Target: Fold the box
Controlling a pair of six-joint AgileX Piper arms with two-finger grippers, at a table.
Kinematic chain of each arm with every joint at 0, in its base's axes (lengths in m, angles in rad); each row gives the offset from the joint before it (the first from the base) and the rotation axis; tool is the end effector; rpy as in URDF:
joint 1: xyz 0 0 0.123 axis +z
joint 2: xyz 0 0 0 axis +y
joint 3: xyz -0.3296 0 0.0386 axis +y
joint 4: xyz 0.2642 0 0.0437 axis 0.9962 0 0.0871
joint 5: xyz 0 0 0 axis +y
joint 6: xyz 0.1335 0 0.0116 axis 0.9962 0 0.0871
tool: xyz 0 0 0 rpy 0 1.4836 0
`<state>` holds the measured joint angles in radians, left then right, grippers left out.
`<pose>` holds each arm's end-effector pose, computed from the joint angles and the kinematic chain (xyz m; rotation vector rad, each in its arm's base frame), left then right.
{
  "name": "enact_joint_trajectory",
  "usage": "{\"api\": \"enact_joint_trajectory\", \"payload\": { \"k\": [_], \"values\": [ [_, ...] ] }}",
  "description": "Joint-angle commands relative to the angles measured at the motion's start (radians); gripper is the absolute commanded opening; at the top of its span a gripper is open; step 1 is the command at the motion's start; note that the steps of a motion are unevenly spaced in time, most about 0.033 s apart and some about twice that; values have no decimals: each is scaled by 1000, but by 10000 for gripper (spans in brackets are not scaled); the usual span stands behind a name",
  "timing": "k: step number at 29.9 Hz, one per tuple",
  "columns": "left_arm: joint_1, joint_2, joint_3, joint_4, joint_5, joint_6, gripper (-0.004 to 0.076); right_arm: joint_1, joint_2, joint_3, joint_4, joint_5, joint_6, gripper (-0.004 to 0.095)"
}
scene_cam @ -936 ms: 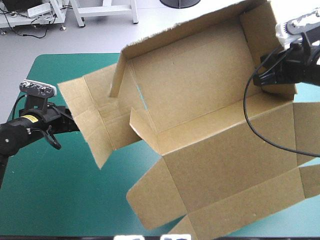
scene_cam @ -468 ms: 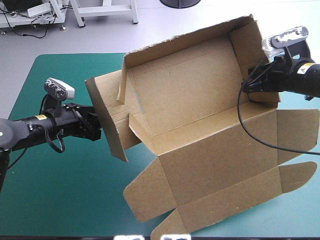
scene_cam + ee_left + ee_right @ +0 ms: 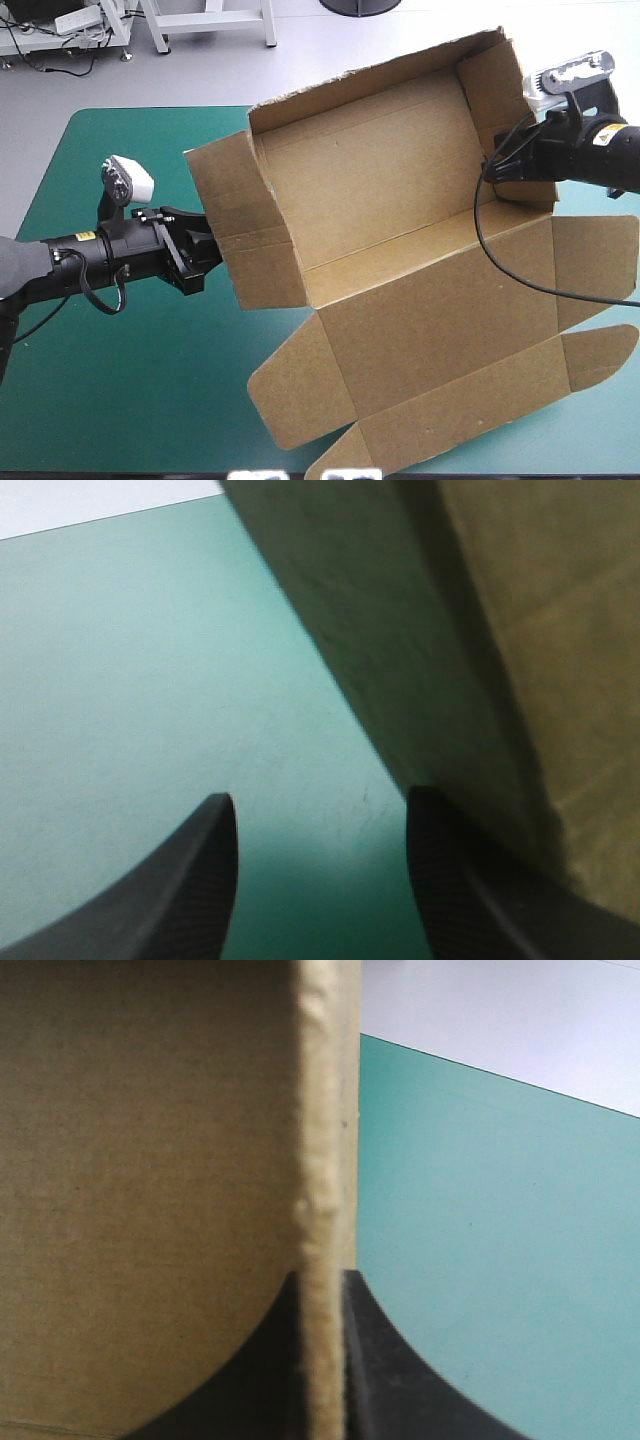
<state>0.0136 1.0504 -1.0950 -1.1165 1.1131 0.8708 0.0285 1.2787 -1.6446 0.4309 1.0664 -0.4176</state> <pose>0.1986 -0.1054 0.4391 0.6418 1.9167 -0.9088 0.2765 0.0569 0.5175 -0.4543 2.0633 0.2989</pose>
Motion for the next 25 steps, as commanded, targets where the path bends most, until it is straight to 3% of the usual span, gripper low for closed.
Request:
{"api": "enact_joint_trajectory", "payload": {
  "k": [1, 9, 15, 19, 25],
  "values": [
    [2, -12, -35, -175, 26, 37, 372, -5, -23, -22, 46, -95, 1, -25],
    [2, -10, -35, -243, 48, 26, 398, 4, -16, -13, 46, -109, 11, -23],
    [2, -4, -35, -329, 87, 65, 402, 86, 17, -13, -9, -148, 51, -23],
    [2, -2, -35, -347, 113, 65, 452, 125, 40, -13, -46, -171, 75, -22],
    [2, -2, -35, -331, 37, 49, 468, 132, 53, -13, -65, -192, 103, -22]
  ]
}}
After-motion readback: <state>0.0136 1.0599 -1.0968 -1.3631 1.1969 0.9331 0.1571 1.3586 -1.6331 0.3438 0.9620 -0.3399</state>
